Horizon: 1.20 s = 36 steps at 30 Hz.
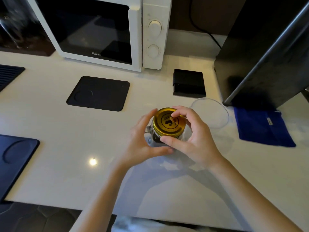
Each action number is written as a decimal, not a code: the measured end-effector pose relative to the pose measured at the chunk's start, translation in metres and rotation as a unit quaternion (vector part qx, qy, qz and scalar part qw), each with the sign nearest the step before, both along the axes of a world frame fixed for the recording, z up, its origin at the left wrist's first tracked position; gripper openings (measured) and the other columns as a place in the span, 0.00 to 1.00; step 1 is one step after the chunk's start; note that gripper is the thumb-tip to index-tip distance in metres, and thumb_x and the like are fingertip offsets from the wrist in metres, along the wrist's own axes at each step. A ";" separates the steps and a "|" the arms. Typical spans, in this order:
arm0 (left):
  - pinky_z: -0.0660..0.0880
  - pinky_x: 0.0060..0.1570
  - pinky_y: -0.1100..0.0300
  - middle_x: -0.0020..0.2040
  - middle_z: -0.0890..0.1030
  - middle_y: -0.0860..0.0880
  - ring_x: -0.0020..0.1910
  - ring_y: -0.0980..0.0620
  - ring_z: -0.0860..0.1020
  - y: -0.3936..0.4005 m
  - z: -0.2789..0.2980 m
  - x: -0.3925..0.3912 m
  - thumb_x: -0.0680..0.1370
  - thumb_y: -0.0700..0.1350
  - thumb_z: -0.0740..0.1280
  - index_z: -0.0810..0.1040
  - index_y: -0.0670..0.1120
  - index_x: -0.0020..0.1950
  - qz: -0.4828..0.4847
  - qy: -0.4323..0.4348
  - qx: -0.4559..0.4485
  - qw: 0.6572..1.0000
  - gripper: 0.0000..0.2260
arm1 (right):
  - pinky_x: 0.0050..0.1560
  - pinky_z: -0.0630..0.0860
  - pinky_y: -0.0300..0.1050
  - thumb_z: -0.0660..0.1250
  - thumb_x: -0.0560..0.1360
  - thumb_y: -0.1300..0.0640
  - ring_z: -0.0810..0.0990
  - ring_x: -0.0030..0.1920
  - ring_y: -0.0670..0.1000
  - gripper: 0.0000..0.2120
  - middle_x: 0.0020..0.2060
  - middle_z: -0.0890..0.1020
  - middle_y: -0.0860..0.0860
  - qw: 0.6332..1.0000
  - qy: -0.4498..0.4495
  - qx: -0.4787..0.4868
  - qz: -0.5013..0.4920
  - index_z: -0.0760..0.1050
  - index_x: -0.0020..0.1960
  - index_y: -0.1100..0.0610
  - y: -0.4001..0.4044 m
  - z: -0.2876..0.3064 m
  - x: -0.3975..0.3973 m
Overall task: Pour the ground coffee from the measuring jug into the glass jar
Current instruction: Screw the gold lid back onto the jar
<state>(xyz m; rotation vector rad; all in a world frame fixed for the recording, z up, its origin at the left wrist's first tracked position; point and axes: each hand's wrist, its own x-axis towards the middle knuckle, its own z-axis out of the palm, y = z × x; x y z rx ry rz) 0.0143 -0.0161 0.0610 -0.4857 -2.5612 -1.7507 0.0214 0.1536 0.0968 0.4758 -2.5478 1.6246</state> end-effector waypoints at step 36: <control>0.71 0.54 0.68 0.56 0.77 0.52 0.56 0.59 0.75 0.009 -0.013 -0.004 0.62 0.55 0.75 0.73 0.48 0.62 0.023 0.024 0.059 0.998 0.31 | 0.53 0.75 0.50 0.59 0.73 0.42 0.69 0.59 0.53 0.28 0.58 0.74 0.58 0.943 0.132 0.304 -0.039 0.71 0.65 0.59 0.008 0.007 0.016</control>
